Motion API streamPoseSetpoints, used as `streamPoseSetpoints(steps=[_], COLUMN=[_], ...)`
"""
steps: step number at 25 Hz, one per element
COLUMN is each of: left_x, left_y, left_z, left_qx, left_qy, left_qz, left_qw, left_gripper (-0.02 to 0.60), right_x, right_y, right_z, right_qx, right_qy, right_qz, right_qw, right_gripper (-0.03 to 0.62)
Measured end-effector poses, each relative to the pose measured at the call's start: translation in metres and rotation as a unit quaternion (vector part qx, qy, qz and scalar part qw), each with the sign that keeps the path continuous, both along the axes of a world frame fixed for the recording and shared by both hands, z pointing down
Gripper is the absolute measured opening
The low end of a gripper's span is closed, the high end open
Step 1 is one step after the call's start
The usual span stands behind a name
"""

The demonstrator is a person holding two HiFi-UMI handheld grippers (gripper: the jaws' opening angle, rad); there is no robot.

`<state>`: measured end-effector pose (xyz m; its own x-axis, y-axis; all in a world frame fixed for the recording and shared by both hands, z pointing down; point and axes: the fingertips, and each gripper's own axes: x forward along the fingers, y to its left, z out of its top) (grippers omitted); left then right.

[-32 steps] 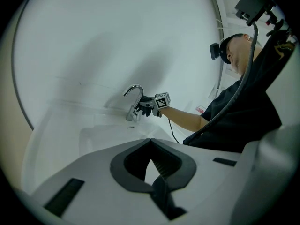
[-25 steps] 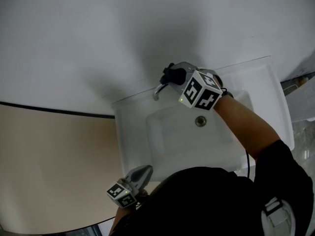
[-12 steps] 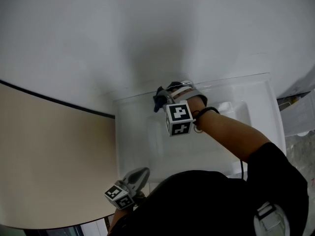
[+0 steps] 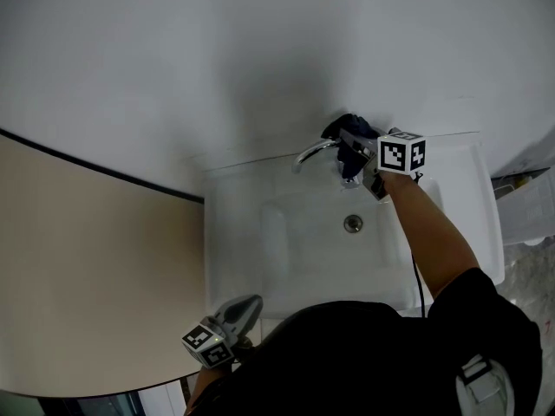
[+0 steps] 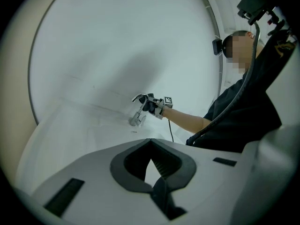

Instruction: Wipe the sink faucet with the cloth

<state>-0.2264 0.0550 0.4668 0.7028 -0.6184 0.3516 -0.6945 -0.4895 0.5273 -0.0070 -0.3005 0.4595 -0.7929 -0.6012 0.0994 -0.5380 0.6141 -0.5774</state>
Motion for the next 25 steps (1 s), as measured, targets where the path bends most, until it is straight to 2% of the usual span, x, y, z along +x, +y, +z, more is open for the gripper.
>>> streamPoseSetpoints(steps=[2,4,7,9,14,16,19,23,25], left_x=[0.000,-0.002,0.005,0.007,0.008,0.007,0.007,0.009,0.009], left_y=[0.001,0.003,-0.002,-0.005,-0.003,-0.002,-0.003,-0.005,-0.004], left_z=[-0.001,0.000,-0.004,-0.010,-0.008,-0.005,-0.005,-0.003,-0.002], left_qx=[-0.012,-0.022,-0.022,-0.021,-0.027,-0.031,-0.036,-0.027,-0.022], left_qy=[-0.013,-0.032,-0.024,-0.016,-0.026,-0.030,-0.029,-0.025,-0.025], left_qz=[0.003,0.006,0.002,-0.001,0.004,0.005,0.002,0.011,0.017], left_qw=[0.9998,0.9992,0.9995,0.9996,0.9993,0.9990,0.9989,0.9993,0.9993], left_gripper=[0.000,0.000,0.000,0.000,0.000,0.000,0.000,0.000,0.000], right_x=[0.014,0.018,0.025,0.028,0.032,0.030,0.020,0.014,0.013], right_y=[-0.003,0.004,0.007,0.004,-0.010,-0.008,0.004,0.019,0.028], right_z=[0.051,0.095,0.112,0.113,0.145,0.138,0.109,0.111,0.112], right_qx=[-0.057,-0.090,-0.097,-0.091,-0.116,-0.101,-0.044,-0.021,-0.002], right_qy=[0.002,0.021,-0.007,-0.009,0.070,0.077,0.105,0.188,0.241], right_qz=[0.018,0.020,0.029,0.033,0.036,0.027,-0.012,-0.069,-0.091], right_qw=[0.998,0.995,0.995,0.995,0.990,0.992,0.993,0.980,0.966], right_gripper=[0.049,0.049,0.051,0.052,0.049,0.048,0.043,0.046,0.046])
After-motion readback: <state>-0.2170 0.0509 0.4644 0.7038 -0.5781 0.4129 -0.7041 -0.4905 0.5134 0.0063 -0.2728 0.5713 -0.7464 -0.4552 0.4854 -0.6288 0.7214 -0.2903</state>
